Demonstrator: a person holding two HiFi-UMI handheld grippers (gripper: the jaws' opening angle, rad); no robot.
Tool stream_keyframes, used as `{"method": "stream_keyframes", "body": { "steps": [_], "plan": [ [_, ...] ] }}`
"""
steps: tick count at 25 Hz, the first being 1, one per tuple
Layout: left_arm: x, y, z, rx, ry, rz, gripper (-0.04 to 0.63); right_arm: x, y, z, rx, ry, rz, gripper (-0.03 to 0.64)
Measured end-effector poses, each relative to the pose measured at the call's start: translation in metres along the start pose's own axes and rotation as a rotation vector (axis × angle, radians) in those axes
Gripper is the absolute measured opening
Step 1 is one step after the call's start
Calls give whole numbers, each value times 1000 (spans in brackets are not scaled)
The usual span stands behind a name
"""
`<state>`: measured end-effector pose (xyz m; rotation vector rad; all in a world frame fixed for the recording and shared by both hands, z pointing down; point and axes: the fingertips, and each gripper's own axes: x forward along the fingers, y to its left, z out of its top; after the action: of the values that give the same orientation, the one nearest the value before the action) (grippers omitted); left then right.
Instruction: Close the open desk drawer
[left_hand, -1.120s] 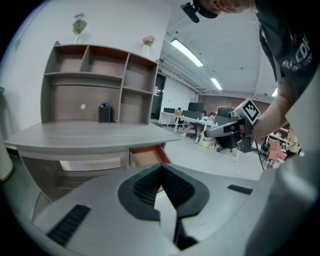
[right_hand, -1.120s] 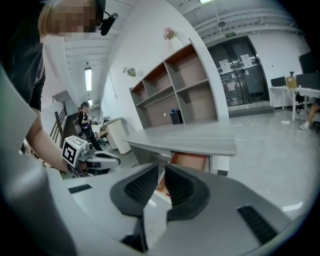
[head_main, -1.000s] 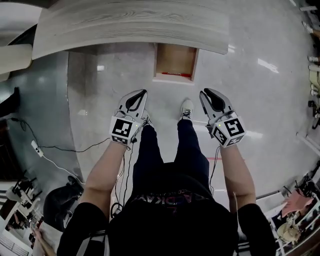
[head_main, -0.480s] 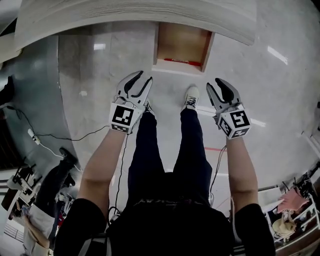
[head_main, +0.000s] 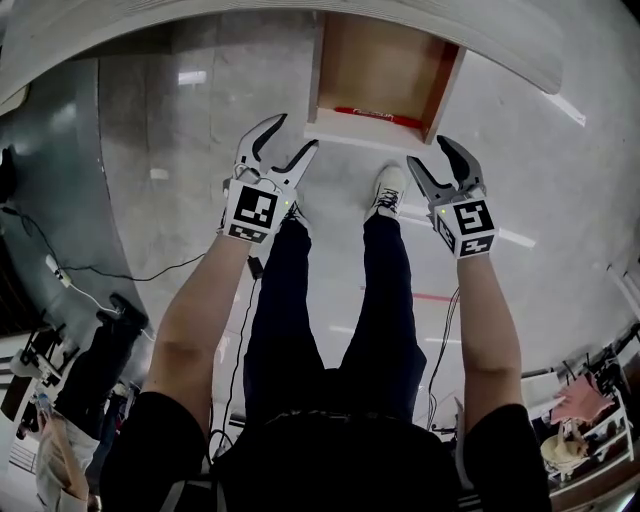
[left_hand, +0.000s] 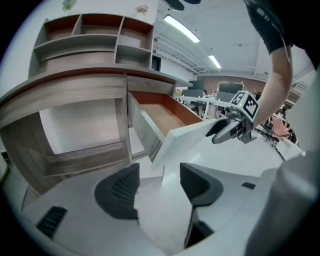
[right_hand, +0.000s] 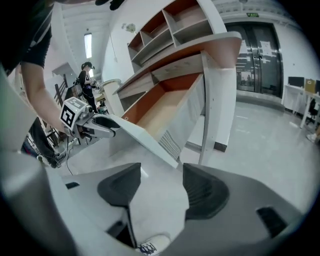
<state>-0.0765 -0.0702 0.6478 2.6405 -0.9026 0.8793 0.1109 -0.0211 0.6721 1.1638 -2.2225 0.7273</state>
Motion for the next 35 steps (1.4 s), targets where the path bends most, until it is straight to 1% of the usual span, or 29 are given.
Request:
{"method": "stream_keyframes", "body": {
  "steps": [3,10,13,14,18,27,35],
  "plan": [
    [12,0,3,1,-23,-7,249,13,-2,-1,-31,1,-5,267],
    [31,-3,25,17,-87,-38,245,32,-9,16,-27,-43,-40,265],
    [32,-6,29,18,-99,-46,229,35,-9,22,-17,-63,-40,256],
    [32,-7,28,13,-99,-44,223,36,-10,23,-6,-67,-42,236],
    [29,-7,26,-18,-87,-28,210,35,-8,22,25,-71,-50,222],
    [16,-6,38,-72,-115,-1,206,22,0,32,68,-100,-48,213],
    [0,-8,54,-119,-146,12,199,3,9,43,132,-137,-59,206]
  ]
}}
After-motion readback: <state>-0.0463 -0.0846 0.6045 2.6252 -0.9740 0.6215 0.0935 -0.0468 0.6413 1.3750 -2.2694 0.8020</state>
